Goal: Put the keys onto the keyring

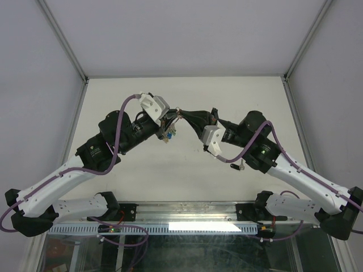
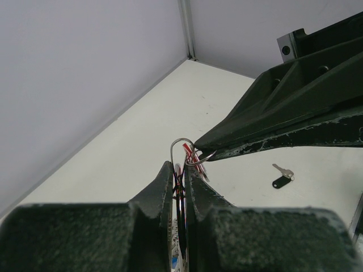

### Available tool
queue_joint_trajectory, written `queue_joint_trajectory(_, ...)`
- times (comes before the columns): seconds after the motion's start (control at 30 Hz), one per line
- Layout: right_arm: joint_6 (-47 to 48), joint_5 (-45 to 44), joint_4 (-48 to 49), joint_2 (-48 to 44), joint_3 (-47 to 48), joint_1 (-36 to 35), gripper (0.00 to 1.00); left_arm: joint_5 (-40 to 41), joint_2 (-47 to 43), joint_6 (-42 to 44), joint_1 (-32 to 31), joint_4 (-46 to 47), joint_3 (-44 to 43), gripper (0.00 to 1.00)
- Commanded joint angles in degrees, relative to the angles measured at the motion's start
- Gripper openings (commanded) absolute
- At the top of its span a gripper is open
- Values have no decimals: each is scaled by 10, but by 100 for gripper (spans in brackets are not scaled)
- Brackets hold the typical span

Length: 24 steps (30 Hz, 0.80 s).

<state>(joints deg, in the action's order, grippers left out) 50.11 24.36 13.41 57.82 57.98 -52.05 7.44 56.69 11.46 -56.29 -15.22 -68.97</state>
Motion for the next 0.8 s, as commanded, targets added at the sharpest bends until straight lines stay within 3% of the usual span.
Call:
queue_joint_trajectory(0.0,7,-26,25,2,31,-5,0,1,-6,7,-7,33,-29,0)
queue_joint_trajectory(0.77,-21,-67,44,-7,26,-5,0,4,-11,8,-7,33,-24,0)
